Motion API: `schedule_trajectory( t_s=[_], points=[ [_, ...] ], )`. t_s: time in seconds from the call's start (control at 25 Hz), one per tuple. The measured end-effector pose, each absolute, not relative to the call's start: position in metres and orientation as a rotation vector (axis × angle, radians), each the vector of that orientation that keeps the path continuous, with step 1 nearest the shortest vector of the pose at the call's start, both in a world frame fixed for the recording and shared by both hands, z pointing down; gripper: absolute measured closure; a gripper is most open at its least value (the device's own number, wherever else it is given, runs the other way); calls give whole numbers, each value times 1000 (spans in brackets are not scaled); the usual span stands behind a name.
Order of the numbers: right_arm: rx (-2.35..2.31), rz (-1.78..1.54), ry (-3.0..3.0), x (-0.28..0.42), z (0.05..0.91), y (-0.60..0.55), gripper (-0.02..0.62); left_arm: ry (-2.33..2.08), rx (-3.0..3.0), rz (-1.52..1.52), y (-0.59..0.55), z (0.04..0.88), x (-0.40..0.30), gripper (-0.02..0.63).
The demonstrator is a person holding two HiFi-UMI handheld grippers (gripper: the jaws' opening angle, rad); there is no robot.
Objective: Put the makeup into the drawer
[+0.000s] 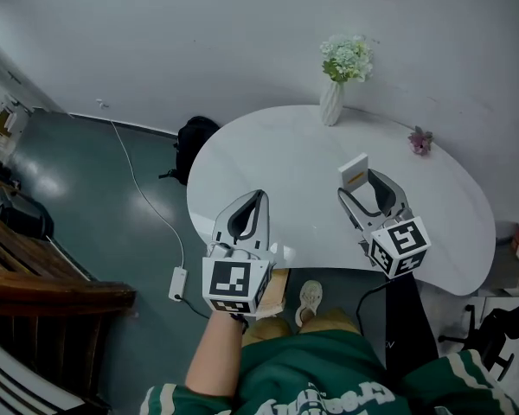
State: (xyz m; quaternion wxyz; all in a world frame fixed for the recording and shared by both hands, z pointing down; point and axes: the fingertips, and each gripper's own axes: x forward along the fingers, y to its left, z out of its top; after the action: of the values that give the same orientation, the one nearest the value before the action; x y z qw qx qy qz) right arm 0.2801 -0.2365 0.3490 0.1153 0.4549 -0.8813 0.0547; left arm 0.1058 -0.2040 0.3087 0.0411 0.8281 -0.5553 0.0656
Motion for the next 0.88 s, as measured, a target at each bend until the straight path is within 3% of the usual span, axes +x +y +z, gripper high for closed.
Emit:
schedule_trajectory(
  t_s=[0.6,0.88],
  points=[
    [1018,150,-2680,98,362,-143,304,-1964,2378,236,-99,308,-55,606],
    [868,217,-2717,42,379,-107,304,-2009,2299,239,-59,327,-94,606]
  ],
)
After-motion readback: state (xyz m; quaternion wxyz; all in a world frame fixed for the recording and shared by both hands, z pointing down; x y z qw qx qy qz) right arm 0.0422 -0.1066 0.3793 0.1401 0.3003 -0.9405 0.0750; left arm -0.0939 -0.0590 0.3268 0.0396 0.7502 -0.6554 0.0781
